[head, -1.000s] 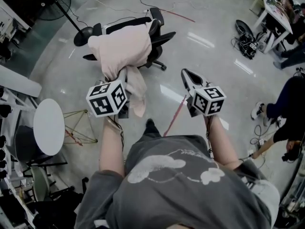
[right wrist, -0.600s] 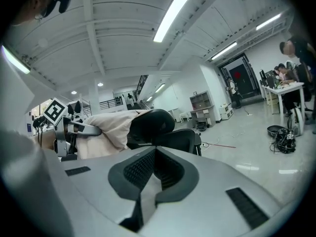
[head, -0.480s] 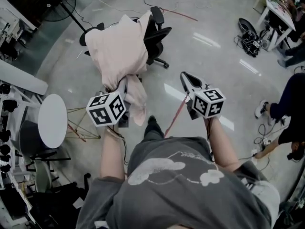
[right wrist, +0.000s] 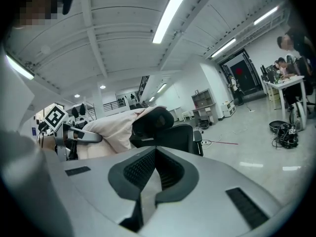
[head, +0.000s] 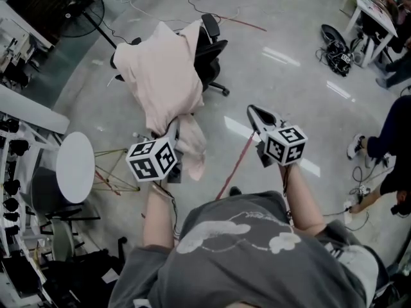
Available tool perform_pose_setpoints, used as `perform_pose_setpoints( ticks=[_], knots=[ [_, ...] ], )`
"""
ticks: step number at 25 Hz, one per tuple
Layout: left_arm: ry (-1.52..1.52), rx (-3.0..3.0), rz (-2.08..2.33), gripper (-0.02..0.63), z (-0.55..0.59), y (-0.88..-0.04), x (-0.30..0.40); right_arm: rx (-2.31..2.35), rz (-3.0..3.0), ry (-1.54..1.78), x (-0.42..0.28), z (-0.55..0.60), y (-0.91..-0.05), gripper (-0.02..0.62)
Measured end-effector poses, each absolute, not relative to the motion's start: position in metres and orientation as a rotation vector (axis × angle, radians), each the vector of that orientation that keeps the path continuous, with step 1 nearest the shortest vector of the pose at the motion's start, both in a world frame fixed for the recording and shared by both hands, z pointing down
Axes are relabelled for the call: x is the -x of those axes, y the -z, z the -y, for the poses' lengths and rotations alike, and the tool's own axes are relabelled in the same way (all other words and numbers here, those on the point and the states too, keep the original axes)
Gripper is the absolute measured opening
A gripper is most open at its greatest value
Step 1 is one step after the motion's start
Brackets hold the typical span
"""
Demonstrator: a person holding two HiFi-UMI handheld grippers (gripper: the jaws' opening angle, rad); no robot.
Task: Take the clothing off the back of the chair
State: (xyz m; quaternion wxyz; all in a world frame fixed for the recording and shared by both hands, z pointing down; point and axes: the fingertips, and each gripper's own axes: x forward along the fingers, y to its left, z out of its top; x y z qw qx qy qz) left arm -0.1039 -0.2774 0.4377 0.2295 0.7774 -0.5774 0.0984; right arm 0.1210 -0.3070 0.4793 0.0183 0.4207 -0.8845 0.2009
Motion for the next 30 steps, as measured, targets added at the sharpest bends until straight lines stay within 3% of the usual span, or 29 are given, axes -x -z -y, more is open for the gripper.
perform_pose_setpoints(
  ticks=[30],
  knots=[
    [-0.152,-2.287,1.424,0.043,0.091,-0.412,0.133,-1.342,2.785,-0.517,-0.054,0.143,-0.435,-0.008]
  ],
)
